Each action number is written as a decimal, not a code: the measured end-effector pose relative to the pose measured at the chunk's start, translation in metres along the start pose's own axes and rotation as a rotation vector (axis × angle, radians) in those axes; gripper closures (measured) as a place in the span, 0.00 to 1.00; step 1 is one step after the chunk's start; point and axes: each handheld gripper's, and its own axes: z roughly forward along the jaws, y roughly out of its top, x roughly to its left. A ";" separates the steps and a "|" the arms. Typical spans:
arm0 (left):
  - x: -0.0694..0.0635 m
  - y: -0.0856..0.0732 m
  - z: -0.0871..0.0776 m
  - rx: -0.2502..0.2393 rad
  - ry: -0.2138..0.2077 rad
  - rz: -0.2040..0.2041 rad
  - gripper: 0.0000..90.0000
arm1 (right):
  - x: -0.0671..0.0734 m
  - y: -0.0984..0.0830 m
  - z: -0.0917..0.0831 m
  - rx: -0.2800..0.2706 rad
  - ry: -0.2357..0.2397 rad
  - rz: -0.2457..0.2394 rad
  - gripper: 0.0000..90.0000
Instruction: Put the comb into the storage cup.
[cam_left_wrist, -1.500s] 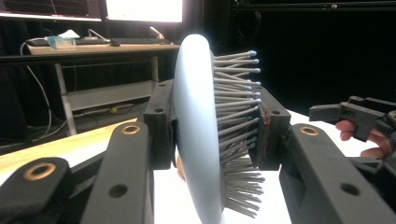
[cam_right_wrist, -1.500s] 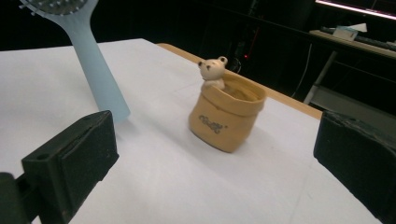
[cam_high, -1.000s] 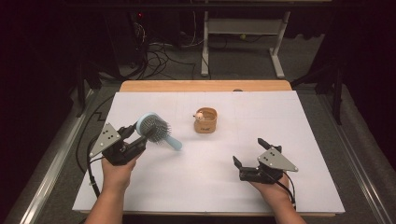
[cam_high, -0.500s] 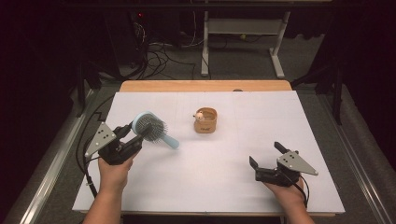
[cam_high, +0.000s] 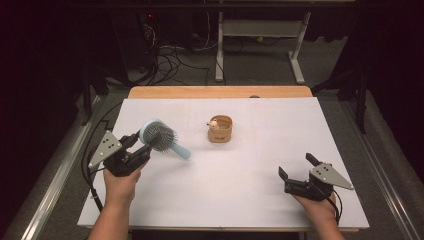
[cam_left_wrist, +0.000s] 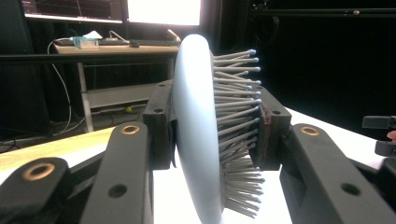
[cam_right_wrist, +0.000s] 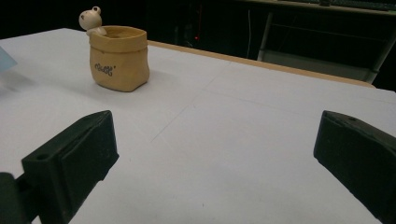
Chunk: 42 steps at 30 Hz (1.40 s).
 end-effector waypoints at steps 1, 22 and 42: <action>0.000 0.000 0.000 -0.001 0.001 0.000 0.65 | 0.000 0.000 0.000 0.002 0.001 0.004 0.00; -0.011 0.014 0.010 -0.020 -0.025 -0.008 0.65 | 0.003 0.003 -0.002 -0.020 0.006 -0.006 0.00; -0.021 0.035 0.045 -0.033 -0.061 -0.012 0.65 | 0.003 0.002 -0.002 -0.019 0.014 -0.004 0.00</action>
